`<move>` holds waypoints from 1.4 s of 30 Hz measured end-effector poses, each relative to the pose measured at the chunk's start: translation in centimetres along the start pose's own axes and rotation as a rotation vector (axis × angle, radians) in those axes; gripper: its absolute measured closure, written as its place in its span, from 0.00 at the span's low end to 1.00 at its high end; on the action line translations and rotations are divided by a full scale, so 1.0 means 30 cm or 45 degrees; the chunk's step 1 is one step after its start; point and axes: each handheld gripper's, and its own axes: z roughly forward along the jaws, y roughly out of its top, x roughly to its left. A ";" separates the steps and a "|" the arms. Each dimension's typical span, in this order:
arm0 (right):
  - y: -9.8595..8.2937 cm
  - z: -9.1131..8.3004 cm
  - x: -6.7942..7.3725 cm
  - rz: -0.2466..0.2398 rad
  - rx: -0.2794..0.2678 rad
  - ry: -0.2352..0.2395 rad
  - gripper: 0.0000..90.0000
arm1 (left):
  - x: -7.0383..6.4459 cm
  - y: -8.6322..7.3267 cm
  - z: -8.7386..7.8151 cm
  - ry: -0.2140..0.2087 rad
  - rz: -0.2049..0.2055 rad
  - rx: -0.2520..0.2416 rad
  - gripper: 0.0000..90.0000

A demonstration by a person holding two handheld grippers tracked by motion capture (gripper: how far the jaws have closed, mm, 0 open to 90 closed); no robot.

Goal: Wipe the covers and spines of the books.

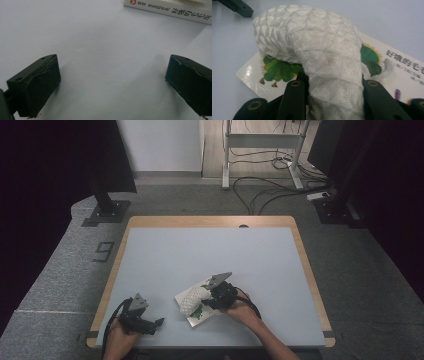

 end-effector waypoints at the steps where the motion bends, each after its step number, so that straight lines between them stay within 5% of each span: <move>1: -0.004 -0.003 -0.005 0.008 -0.002 -0.011 0.74 | 0.000 0.000 0.000 0.000 0.000 -0.001 0.00; 36: -0.106 -0.100 -0.155 0.162 0.004 -0.222 0.73 | 0.000 0.000 0.000 0.000 -0.001 -0.001 0.00; 38: -0.118 -0.106 -0.169 0.208 -0.011 -0.200 0.73 | 0.000 0.000 0.000 0.000 -0.001 -0.001 0.00; 42: -0.120 -0.106 -0.168 0.204 -0.015 -0.208 0.73 | 0.000 0.000 0.000 -0.001 -0.001 -0.001 0.00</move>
